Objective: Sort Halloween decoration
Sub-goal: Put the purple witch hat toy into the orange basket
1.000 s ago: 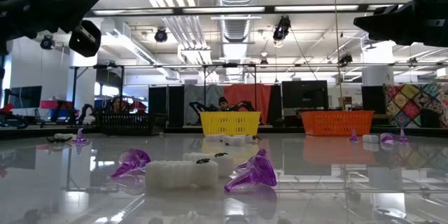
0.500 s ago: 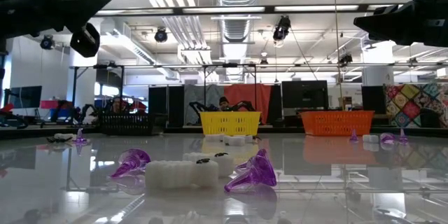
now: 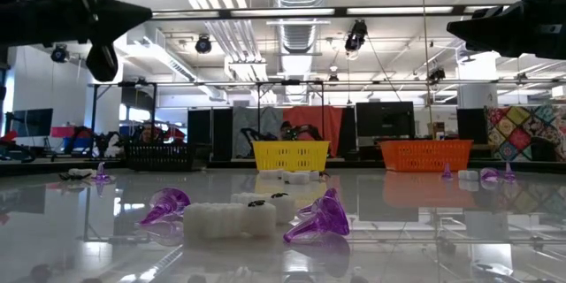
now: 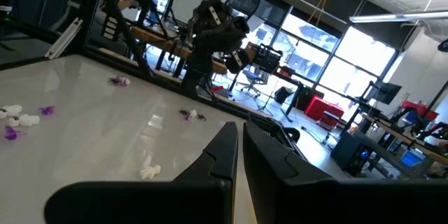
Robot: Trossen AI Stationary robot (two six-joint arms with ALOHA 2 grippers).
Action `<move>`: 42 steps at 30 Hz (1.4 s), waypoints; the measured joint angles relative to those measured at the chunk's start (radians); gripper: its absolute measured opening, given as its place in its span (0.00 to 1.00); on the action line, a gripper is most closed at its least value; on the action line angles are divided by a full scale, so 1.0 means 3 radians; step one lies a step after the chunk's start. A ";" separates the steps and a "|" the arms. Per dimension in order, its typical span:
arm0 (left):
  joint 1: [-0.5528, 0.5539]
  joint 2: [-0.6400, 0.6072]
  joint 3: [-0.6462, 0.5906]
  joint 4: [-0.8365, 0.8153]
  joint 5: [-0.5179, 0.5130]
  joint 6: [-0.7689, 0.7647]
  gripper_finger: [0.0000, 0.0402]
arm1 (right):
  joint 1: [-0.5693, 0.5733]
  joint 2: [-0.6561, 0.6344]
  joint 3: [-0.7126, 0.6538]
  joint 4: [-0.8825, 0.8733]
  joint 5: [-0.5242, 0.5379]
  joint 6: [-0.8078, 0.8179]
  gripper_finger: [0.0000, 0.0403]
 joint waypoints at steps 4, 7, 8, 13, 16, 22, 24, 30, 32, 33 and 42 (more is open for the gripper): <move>0.0000 0.0000 0.0000 0.0038 -0.0105 0.0002 0.00 | 0.0000 0.0000 0.0000 0.0005 -0.0005 0.0382 0.04; 0.0000 0.0000 0.0000 0.0033 -0.0111 0.0006 0.00 | 0.0000 0.0000 0.0000 0.0006 -0.0006 0.0911 0.04; 0.0000 0.0002 0.0000 0.0031 -0.0111 0.0006 0.00 | 0.0000 0.0000 -0.0001 0.0006 -0.0006 0.1083 0.04; 0.0000 0.0003 0.0000 0.0023 -0.0111 0.0001 0.00 | 0.0000 0.0000 0.0000 0.0053 0.0050 0.1860 0.04; 0.0000 0.0003 0.0000 0.0023 -0.0111 0.0001 0.00 | -0.0001 0.0000 0.0000 0.0115 0.0071 0.2154 0.04; 0.0000 0.0003 0.0000 0.0023 -0.0165 0.0001 0.00 | 0.0000 0.0000 0.0000 0.0115 0.0058 0.2196 0.04; -0.0001 0.0006 0.0001 0.0023 -0.0164 0.0001 0.00 | 0.0000 0.0000 0.0000 0.0113 0.0058 0.2166 0.04; -0.0001 0.0021 0.0000 0.0021 -0.0164 0.0000 0.00 | -0.0001 0.0001 0.0000 -0.0126 0.0208 0.2100 0.04; -0.0001 0.0028 0.0000 0.0022 -0.0164 0.0000 0.00 | 0.0000 0.0002 -0.0001 -0.0229 0.0336 0.2110 0.04; -0.0001 0.0033 0.0000 0.0024 -0.0164 -0.0001 0.00 | 0.0000 0.0004 0.0000 -0.0230 0.0369 0.2147 0.04; -0.0001 0.0036 0.0000 0.0022 -0.0163 -0.0149 0.00 | -0.0001 0.0004 0.0000 -0.0223 0.0413 0.2176 0.04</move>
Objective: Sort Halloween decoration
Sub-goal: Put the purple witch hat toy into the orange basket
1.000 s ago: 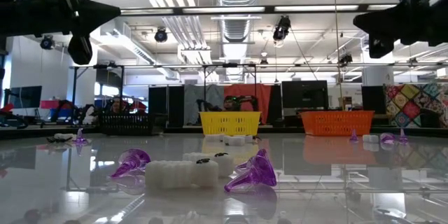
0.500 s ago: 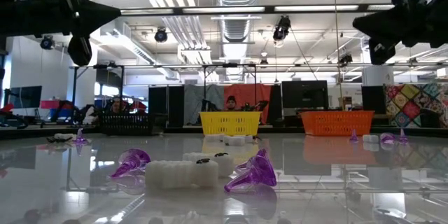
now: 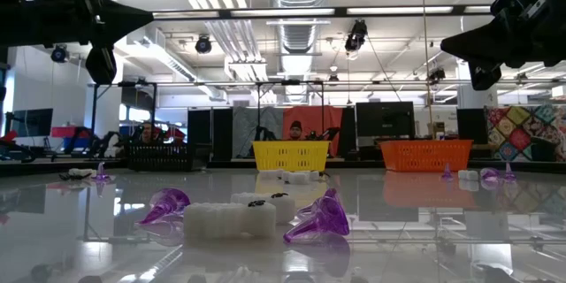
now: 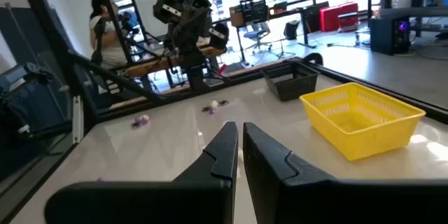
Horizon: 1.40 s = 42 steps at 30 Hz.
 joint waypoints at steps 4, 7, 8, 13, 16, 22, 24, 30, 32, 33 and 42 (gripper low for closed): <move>0.0000 0.0001 0.0001 0.0001 0.0000 -0.0001 0.00 | 0.0000 0.0000 -0.0001 0.0029 0.0195 0.0010 0.04; 0.0000 0.0015 0.0000 0.0002 0.0000 -0.0015 0.00 | 0.0000 0.0000 -0.0001 0.0246 0.0332 0.0100 0.04; 0.0000 0.0021 0.0000 0.0004 0.0000 -0.0019 0.00 | 0.0000 0.0000 -0.0001 0.0369 0.0364 0.0147 0.04; 0.0000 0.0047 0.0001 0.0127 -0.0001 -0.0027 0.00 | 0.0000 0.0002 0.0055 0.0639 0.0370 0.0216 0.04; 0.0000 0.0045 0.0000 0.0316 -0.0001 -0.0027 0.00 | 0.0000 0.0051 0.0178 0.0647 0.0371 0.0279 0.06; 0.0000 0.0051 0.0000 0.0831 0.0040 0.0159 0.00 | 0.0000 0.0299 0.0455 0.0650 0.0372 0.0429 0.17; 0.0000 0.0052 0.0000 0.0965 0.0096 0.0316 0.00 | 0.0000 0.0415 0.0533 0.0651 0.0372 0.0432 0.22; 0.0000 0.0104 0.0315 0.0809 0.0374 0.0845 0.05 | 0.0000 0.0790 0.0737 0.0645 0.0379 0.0425 0.34; 0.0000 0.0153 0.0497 0.0668 0.0405 0.1020 0.08 | 0.0000 0.0912 0.0827 0.0646 0.0384 0.0353 0.36; 0.0000 0.0178 0.0600 0.0570 0.0407 0.1112 0.10 | 0.0000 0.0963 0.0877 0.0645 0.0385 0.0314 0.37; 0.0000 0.0473 0.1522 -0.1761 0.0198 0.1018 0.14 | 0.0000 0.1319 0.1408 0.0423 0.0460 -0.0442 0.39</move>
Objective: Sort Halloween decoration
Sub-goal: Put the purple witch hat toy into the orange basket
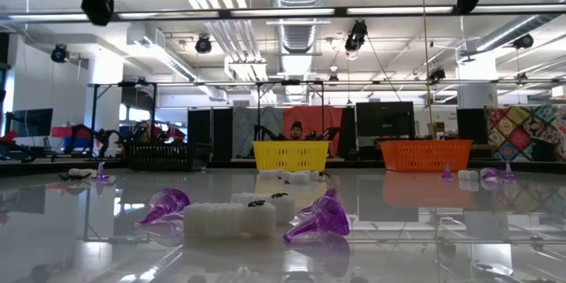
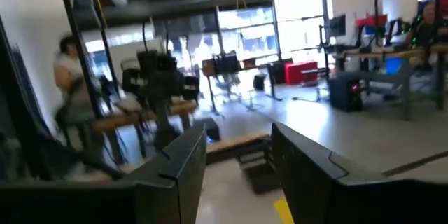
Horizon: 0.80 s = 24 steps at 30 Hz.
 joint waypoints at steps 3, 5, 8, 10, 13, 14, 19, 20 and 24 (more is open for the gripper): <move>0.0002 0.0139 0.0214 -0.0524 -0.0089 -0.0228 0.13 | 0.0000 0.0063 0.0186 -0.0472 0.0016 -0.0129 0.39; 0.0001 0.0221 0.0336 -0.0671 -0.0086 -0.0234 0.12 | 0.0001 0.0129 0.0305 -0.0795 0.0147 -0.0049 0.38; 0.0001 0.0320 0.0527 -0.0897 -0.0084 -0.0177 0.11 | 0.0000 0.0231 0.0478 -0.1340 0.0309 0.0324 0.39; 0.0001 0.0377 0.0656 -0.1124 -0.0083 -0.0063 0.10 | 0.0000 0.0292 0.0581 -0.1722 0.0324 0.0518 0.38; 0.0001 0.0457 0.0830 -0.1553 -0.0106 0.0035 0.10 | 0.0001 0.0392 0.0662 -0.2230 0.0324 0.0933 0.38; 0.0001 0.0477 0.0876 -0.1698 -0.0109 0.0041 0.10 | 0.0001 0.0427 0.0670 -0.2336 0.0324 0.1050 0.39; 0.0001 0.0520 0.0984 -0.2126 -0.0111 0.0030 0.10 | 0.0001 0.0594 0.0673 -0.2646 0.0347 0.1473 0.39; 0.0001 0.0519 0.0983 -0.2163 -0.0111 0.0045 0.10 | 0.0001 0.0630 0.0673 -0.2680 0.0349 0.1593 0.39; 0.0001 0.0497 0.0910 -0.2196 -0.0112 0.0139 0.10 | 0.0001 0.0830 0.0674 -0.2713 0.0348 0.2060 0.39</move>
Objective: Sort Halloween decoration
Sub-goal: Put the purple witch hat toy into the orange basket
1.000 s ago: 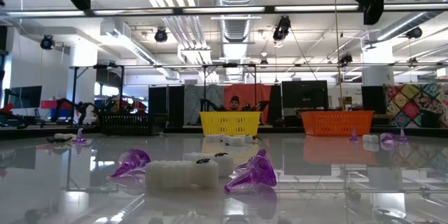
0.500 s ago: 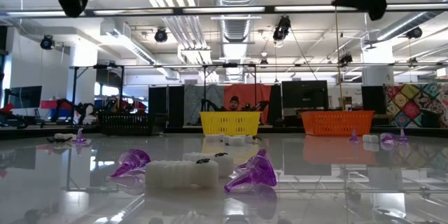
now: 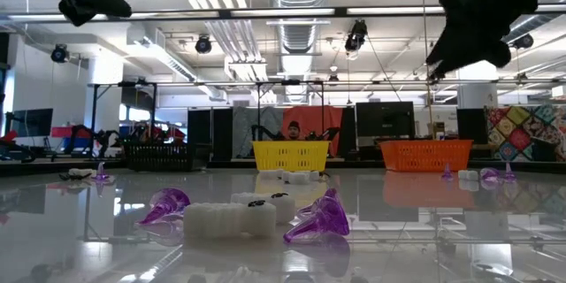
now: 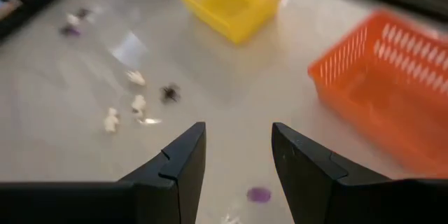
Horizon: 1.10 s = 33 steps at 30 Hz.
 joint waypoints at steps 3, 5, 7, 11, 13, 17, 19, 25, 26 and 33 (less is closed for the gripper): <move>0.0000 -0.0012 -0.0068 0.0003 -0.0001 0.0048 0.10 | 0.0000 0.0201 0.0000 -0.0018 -0.0004 0.0229 0.39; 0.0000 -0.0016 -0.0109 0.0009 -0.0001 0.0051 0.10 | 0.0000 0.0339 0.0000 -0.0016 0.0001 0.0376 0.38; 0.0000 -0.0016 -0.0142 0.0007 0.0000 0.0053 0.10 | 0.0000 0.0488 0.0000 -0.0020 0.0000 0.0549 0.39; 0.0000 -0.0018 -0.0162 0.0005 -0.0001 0.0056 0.10 | 0.0000 0.0738 0.0001 -0.0042 0.0000 0.1046 0.39; 0.0000 -0.0019 -0.0162 0.0003 -0.0001 0.0056 0.10 | 0.0000 0.0841 0.0001 -0.0063 -0.0001 0.1278 0.39; 0.0000 -0.0033 -0.0164 -0.0011 -0.0001 0.0070 0.10 | 0.0000 0.1008 0.0001 -0.0132 -0.0002 0.1786 0.38; 0.0000 -0.0039 -0.0165 -0.0012 -0.0001 0.0071 0.10 | 0.0000 0.1072 0.0001 -0.0133 -0.0007 0.2017 0.38; 0.0000 -0.0051 -0.0157 -0.0023 -0.0002 0.0109 0.10 | 0.0000 0.1262 0.0001 -0.0126 -0.0050 0.2520 0.38; 0.0000 -0.0054 -0.0157 -0.0024 -0.0002 0.0119 0.10 | 0.0000 0.1296 0.0001 -0.0126 -0.0093 0.2524 0.38; 0.0000 -0.0056 -0.0157 -0.0023 -0.0003 0.0133 0.10 | 0.0000 0.1533 0.0001 -0.0068 -0.0215 0.2615 0.38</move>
